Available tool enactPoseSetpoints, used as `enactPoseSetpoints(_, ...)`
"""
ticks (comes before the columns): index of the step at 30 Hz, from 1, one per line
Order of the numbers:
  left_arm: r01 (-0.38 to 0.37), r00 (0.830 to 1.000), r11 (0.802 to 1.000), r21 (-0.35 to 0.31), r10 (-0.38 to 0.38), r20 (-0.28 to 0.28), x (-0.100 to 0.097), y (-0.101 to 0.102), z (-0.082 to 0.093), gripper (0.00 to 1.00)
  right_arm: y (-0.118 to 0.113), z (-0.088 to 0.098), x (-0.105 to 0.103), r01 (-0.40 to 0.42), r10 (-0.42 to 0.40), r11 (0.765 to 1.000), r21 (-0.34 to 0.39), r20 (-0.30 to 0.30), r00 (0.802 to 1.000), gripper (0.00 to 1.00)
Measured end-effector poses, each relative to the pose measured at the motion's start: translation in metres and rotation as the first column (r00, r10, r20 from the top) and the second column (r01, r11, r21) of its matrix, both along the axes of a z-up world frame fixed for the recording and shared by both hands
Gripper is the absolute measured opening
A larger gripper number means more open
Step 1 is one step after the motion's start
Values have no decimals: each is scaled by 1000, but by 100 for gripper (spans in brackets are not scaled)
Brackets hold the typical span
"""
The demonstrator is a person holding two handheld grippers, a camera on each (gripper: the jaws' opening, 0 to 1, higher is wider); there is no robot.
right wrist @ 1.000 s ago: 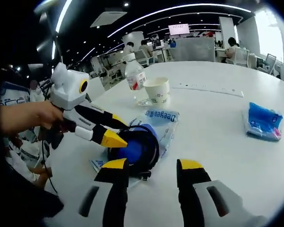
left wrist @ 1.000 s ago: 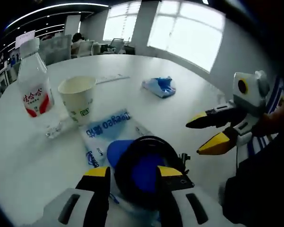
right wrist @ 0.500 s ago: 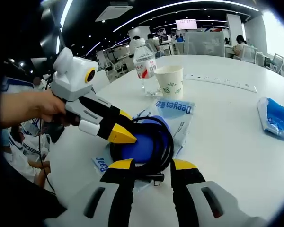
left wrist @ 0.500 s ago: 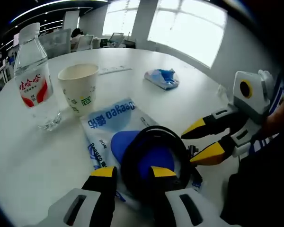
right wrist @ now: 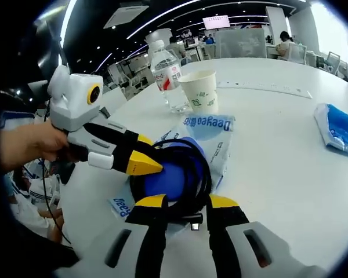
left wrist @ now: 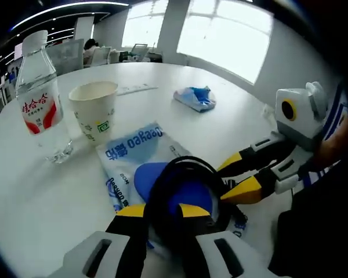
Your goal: Arrange the tabletop items into an orderly group along one side of the table until the central work area is clear of visible clutter.
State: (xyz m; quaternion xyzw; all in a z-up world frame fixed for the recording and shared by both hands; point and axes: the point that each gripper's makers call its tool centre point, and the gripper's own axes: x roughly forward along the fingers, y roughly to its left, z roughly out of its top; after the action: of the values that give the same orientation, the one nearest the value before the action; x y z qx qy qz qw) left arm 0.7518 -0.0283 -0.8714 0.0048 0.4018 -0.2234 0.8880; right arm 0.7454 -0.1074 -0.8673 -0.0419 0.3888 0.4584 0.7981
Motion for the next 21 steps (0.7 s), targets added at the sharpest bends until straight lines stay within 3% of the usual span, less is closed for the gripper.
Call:
enactPoseSetpoints(6, -9, 1000, 1000, 14, 9, 7, 1, 2, 2, 11, 3, 1, -1, 15, -15, 1000, -10, -22, 1000, 19)
enactPoseSetpoints(13, -45, 999, 999, 14, 45, 20, 2, 2, 10, 7, -1, 3, 0, 34, -34, 999, -12, -40, 999, 9)
enactPoseSetpoints(14, -51, 998, 999, 9, 51, 21, 3, 2, 10, 6, -1, 3, 0, 48, -48, 999, 2, -64, 997, 8)
enactPoseSetpoints(21, -90, 996, 996, -1, 90, 21, 3, 1, 16, 5, -3, 7, -1, 45, -45, 999, -4, -62, 997, 2)
